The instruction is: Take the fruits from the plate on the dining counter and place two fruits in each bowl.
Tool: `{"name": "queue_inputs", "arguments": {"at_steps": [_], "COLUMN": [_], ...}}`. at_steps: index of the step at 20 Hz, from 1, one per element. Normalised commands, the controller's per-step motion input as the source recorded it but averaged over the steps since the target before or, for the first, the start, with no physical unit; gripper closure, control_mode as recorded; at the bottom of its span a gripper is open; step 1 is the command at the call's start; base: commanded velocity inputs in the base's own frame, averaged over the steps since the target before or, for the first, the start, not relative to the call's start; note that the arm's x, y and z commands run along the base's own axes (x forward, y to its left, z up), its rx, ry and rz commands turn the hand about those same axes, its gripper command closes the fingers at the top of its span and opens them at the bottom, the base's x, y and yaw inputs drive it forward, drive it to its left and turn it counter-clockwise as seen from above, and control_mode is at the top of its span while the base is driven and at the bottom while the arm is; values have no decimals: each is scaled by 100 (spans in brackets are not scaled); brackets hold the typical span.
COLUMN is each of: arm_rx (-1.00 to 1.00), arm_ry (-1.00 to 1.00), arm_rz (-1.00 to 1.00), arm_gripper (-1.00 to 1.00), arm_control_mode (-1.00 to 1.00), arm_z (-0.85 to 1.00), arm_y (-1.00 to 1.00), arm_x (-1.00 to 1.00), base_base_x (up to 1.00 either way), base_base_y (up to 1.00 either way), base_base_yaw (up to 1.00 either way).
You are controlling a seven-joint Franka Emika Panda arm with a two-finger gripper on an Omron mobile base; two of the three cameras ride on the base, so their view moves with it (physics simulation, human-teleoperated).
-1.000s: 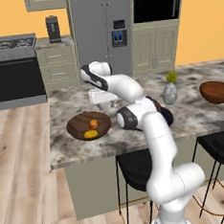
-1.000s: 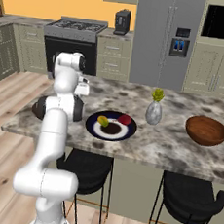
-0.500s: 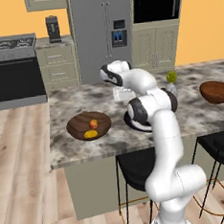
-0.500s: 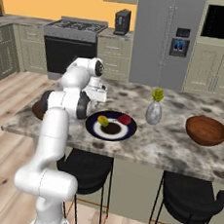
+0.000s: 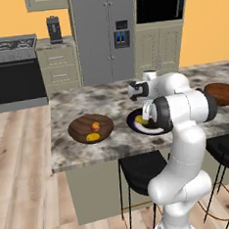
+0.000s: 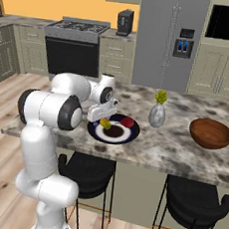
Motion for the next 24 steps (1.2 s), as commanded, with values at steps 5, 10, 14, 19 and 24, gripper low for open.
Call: {"name": "queue_inputs", "arguments": {"at_steps": [5,10,14,19,24], "arm_rx": [13,3,6,5,0], "arm_ry": [-19,4,12,2,0], "arm_rz": [-6,-5,0,0,-1], "arm_gripper": [-100,-100,-100,-100,-100], "arm_control_mode": [-100,-100,-100,-100,-100], "arm_z": [-2,42,23,-36,-47], "arm_y": [0,-4,-18,-14,1], "arm_x": [31,52,49,34,16], "base_base_x": [0,0,0,0,0], "base_base_y": [0,0,0,0,0], "base_base_yaw": [0,0,0,0,0]}}
